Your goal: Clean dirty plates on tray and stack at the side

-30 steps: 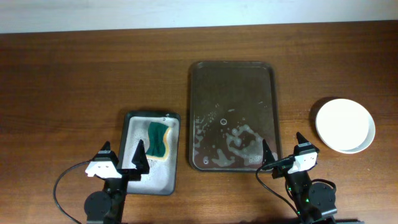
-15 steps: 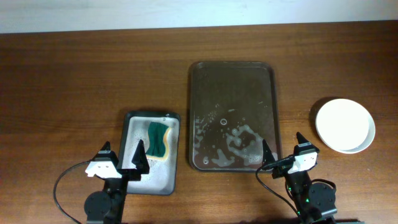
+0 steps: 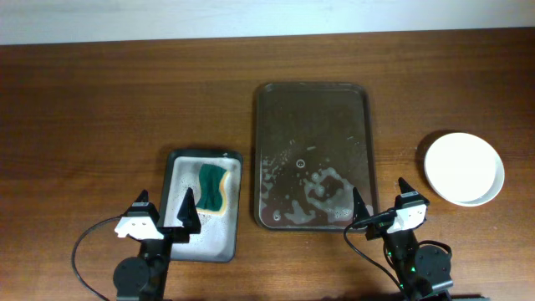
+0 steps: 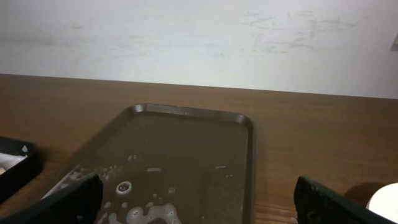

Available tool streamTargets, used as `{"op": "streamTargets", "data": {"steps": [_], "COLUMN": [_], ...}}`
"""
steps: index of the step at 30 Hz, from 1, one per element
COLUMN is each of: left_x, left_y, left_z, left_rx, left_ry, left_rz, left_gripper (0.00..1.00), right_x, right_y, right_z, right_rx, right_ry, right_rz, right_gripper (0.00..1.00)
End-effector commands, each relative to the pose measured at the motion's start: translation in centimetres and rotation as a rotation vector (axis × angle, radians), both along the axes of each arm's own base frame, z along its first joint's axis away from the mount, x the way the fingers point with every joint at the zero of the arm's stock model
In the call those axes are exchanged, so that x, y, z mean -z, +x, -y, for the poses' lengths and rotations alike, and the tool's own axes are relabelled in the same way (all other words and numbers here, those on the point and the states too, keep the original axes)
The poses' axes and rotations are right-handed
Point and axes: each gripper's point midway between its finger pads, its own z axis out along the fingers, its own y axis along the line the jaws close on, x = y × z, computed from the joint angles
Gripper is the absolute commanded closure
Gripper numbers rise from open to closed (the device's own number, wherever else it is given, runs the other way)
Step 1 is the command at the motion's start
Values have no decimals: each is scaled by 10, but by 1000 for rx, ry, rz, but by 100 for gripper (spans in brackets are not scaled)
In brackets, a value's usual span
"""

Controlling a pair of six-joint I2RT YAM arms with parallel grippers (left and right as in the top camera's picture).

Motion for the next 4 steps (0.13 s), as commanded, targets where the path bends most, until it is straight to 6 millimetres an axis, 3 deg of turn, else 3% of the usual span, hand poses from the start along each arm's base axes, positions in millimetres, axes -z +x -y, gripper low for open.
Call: {"op": "streamTargets", "data": {"steps": [1, 4], "left_x": [2, 2], "left_y": [0, 0], "left_z": [1, 1], "left_rx": [9, 9], "left_ry": [18, 18], "left_rz": [2, 3], "left_gripper": [0, 0], "right_x": [3, 3], "right_y": [1, 1], "right_z": [4, 4], "right_rx": [19, 19], "right_ry": [2, 2], "right_rz": [-6, -7], "right_gripper": [1, 1]}}
